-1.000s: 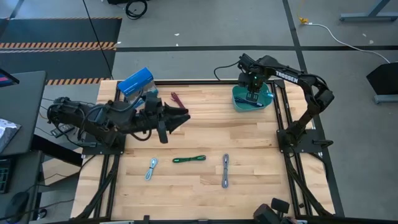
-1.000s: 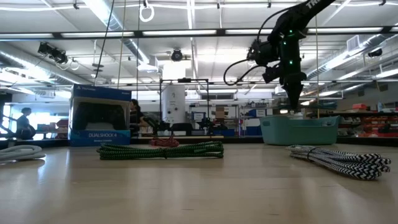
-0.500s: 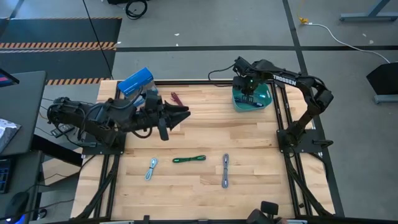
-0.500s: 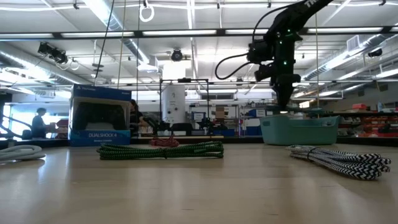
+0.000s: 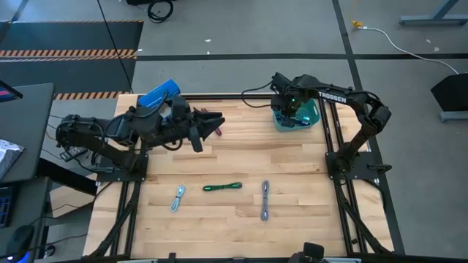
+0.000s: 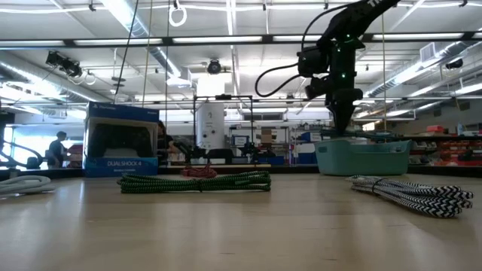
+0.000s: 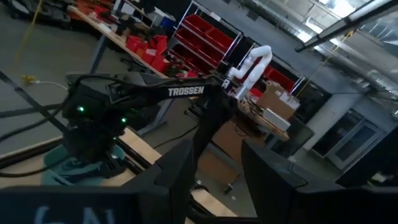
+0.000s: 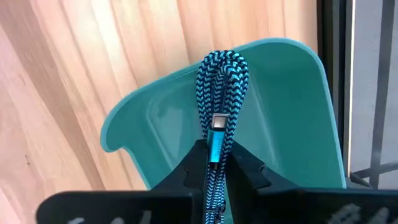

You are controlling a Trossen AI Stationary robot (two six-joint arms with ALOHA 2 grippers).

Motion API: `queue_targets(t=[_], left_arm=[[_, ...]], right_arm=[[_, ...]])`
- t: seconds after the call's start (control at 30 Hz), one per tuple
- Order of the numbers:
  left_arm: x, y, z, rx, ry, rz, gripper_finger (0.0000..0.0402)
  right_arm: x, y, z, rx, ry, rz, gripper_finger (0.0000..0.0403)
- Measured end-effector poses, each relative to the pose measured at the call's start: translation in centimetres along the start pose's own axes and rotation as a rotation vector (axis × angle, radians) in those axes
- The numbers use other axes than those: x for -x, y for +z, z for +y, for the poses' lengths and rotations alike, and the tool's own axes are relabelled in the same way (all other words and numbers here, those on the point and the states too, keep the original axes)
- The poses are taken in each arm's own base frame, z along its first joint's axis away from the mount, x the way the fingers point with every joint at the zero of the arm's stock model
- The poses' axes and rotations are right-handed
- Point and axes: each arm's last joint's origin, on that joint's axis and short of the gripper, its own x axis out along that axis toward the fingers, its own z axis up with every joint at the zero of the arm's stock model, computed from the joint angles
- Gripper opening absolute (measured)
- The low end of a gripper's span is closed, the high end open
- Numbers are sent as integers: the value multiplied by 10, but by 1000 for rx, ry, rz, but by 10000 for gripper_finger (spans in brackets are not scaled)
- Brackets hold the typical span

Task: Pick and place USB-C Cables
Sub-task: Put the blue charger cable into the green bin, then put the black charger cable into the green bin

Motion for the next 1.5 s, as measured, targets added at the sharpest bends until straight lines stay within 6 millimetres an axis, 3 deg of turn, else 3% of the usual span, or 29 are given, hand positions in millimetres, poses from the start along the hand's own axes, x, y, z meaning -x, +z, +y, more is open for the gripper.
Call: queue_targets(t=[0.33, 0.6, 1.0, 1.2, 1.37, 1.5], left_arm=[[0, -2, -2, 15, -95, 74, 144], [1, -6, -5, 56, -215, 181, 144], [0, -4, 0, 119, -53, 81, 144], [-2, -6, 1, 165, 56, -2, 144], [0, -7, -3, 108, -79, 102, 144], [0, -10, -4, 104, -82, 119, 144]], right_arm=[[0, 0, 0, -6, 4, -1, 40], [0, 0, -1, -7, -1, -7, 75], [-1, 1, -19, -56, -78, -70, 141], [-2, -9, -24, -87, -81, 6, 159], [-2, -15, -22, -261, -64, 56, 182], [-1, -15, -20, -450, -64, 66, 206]])
